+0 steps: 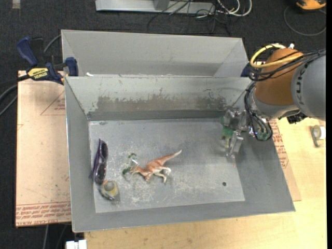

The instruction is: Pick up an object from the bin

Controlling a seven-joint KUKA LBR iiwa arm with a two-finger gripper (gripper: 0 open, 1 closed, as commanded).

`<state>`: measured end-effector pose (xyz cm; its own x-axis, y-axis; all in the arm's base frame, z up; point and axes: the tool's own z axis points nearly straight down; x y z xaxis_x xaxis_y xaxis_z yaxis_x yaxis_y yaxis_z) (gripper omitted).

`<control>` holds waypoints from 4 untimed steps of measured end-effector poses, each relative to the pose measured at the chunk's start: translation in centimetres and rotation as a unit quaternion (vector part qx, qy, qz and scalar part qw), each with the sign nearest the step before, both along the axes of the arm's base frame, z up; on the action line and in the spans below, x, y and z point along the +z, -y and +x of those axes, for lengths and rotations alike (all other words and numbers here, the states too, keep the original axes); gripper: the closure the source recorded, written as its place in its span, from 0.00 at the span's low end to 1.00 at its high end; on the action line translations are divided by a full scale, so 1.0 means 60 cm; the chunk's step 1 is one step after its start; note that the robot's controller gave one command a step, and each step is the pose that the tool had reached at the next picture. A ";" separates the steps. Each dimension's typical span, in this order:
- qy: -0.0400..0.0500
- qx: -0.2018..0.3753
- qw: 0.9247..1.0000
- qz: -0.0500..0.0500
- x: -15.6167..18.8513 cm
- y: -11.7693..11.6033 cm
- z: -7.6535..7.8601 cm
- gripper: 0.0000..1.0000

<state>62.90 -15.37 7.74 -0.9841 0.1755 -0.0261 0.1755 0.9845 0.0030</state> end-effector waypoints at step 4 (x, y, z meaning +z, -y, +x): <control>-0.001 0.088 0.996 -0.002 0.121 0.004 0.027 1.00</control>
Offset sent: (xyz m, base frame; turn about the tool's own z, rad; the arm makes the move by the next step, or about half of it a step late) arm 0.0000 0.0000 0.0000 0.0000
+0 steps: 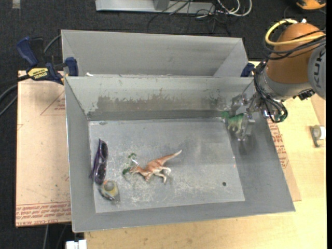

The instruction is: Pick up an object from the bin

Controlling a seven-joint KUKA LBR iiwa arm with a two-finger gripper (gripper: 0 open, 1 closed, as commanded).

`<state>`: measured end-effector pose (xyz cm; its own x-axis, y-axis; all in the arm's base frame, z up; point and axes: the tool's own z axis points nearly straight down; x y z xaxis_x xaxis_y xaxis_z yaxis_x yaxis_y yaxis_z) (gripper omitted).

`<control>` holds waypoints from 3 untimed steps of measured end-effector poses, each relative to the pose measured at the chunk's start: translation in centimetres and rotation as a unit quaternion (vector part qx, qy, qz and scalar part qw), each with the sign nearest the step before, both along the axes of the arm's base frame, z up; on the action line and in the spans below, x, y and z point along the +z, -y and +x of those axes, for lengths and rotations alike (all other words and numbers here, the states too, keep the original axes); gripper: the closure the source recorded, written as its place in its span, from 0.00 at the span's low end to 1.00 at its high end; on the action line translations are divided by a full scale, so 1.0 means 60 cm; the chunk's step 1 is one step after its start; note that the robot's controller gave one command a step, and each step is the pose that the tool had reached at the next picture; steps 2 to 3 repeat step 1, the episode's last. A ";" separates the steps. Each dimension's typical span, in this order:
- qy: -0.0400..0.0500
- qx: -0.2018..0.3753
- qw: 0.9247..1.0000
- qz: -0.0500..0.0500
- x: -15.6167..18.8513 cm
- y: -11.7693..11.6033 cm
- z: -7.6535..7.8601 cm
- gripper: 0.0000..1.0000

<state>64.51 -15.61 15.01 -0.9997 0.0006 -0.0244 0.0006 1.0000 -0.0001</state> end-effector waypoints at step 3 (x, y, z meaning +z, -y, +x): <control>0.005 0.000 1.000 -0.001 0.049 0.000 0.004 1.00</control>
Offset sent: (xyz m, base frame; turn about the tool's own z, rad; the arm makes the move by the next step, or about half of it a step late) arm 0.0001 -0.0001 0.0025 0.0000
